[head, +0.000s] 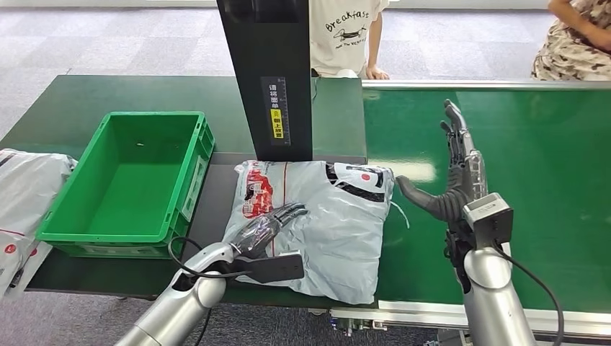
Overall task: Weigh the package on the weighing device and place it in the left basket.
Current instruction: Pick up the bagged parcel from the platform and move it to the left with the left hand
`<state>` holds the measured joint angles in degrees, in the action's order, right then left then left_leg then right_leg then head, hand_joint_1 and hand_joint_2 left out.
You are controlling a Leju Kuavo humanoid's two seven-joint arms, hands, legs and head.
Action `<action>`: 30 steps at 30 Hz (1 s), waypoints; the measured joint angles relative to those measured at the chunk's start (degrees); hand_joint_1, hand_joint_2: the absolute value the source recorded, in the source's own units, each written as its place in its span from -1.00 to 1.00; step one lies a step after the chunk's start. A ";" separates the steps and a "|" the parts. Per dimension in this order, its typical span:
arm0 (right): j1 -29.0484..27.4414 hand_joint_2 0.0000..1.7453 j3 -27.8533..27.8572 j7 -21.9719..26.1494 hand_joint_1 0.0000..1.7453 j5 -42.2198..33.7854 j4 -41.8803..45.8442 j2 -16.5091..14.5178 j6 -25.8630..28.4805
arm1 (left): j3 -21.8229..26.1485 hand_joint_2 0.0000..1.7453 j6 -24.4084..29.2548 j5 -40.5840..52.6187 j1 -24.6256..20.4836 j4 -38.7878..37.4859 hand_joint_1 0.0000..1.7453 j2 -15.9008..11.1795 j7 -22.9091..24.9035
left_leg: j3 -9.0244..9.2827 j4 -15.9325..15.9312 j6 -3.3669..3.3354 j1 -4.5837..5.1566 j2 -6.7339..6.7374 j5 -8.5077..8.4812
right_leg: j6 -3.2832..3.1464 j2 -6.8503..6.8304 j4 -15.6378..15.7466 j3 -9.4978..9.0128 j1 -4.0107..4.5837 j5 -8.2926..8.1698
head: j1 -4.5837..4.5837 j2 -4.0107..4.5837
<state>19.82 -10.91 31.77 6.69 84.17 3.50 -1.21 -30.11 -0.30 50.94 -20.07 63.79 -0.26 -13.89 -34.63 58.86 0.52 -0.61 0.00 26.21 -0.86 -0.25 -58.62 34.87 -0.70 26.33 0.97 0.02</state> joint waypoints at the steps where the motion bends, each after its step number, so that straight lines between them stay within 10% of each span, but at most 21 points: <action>1: -0.15 1.00 0.49 -0.19 -1.00 0.25 0.31 -0.27 -0.09 | -0.01 1.00 0.42 0.90 -0.14 -0.42 1.00 0.06 0.65 | 0.00 0.00 0.00 0.00 0.00 0.00 | 0.00 0.00 0.00 0.00 0.00 0.00 | -0.01 0.00; 9: -1.69 1.00 3.24 -0.91 -1.00 1.58 2.63 -2.02 -0.72 | 0.61 1.00 4.13 3.77 -0.47 -1.38 1.00 0.75 2.08 | 0.02 0.00 0.00 0.00 0.00 -0.01 | 0.00 0.00 0.00 -0.04 0.00 0.00 | 0.00 0.00; 30: -3.98 1.00 6.41 -1.69 -1.00 0.38 7.13 -2.93 -1.25 | 6.18 1.00 35.78 0.23 5.17 15.47 1.00 1.63 -15.98 | -0.02 -0.01 0.00 0.00 0.00 0.00 | 0.00 0.00 0.00 -0.01 0.00 0.01 | 0.00 0.00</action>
<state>15.84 -4.50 30.08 7.07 91.30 0.57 -2.45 -23.93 35.48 51.17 -14.90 79.26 1.37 -29.86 -34.65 58.85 0.52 -0.61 0.00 26.21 -0.86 -0.25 -58.61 34.85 -0.70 26.34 0.97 0.02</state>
